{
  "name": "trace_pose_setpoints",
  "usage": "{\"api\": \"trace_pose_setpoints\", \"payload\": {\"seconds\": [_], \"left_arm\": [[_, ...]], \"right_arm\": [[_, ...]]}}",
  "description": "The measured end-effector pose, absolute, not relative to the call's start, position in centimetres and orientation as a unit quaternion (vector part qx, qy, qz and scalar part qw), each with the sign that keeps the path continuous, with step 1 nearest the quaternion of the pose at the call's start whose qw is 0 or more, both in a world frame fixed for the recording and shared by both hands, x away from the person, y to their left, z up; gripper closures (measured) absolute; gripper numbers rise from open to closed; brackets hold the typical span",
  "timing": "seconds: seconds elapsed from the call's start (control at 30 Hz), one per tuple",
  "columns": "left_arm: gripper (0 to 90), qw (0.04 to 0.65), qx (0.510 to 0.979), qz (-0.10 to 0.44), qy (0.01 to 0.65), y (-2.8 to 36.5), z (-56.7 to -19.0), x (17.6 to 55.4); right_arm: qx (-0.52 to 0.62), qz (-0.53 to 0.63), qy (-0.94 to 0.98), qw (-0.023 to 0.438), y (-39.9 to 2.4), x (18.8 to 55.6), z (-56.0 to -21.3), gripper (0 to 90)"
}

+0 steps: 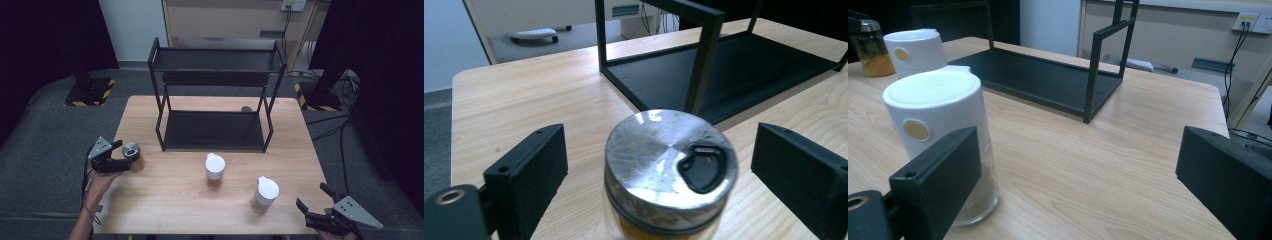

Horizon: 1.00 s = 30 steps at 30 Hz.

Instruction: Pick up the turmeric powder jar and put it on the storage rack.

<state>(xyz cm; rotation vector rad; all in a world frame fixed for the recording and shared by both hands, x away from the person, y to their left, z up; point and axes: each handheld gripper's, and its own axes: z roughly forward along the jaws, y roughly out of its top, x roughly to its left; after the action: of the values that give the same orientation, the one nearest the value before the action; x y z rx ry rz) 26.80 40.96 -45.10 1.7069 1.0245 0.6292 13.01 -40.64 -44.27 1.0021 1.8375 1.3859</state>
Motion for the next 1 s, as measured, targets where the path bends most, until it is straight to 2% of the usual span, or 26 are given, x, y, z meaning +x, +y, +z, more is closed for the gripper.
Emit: {"api": "trace_pose_setpoints", "payload": {"seconds": [0.47,0.63,1.0], "left_arm": [[23.6,0.517,0.701,0.260,0.416,40.8,-46.8,27.5],[33.8,0.522,0.704,0.262,0.404,40.8,-46.9,27.5],[34.1,0.517,0.720,0.255,0.386,40.2,-46.0,27.2]], "right_arm": [[0.380,0.524,0.697,0.308,-40.6,13.1,-44.3,4.6],[0.380,0.525,0.696,0.309,-40.6,13.1,-44.3,4.6],[0.379,0.524,0.697,0.308,-40.6,13.1,-44.3,4.8]]}}
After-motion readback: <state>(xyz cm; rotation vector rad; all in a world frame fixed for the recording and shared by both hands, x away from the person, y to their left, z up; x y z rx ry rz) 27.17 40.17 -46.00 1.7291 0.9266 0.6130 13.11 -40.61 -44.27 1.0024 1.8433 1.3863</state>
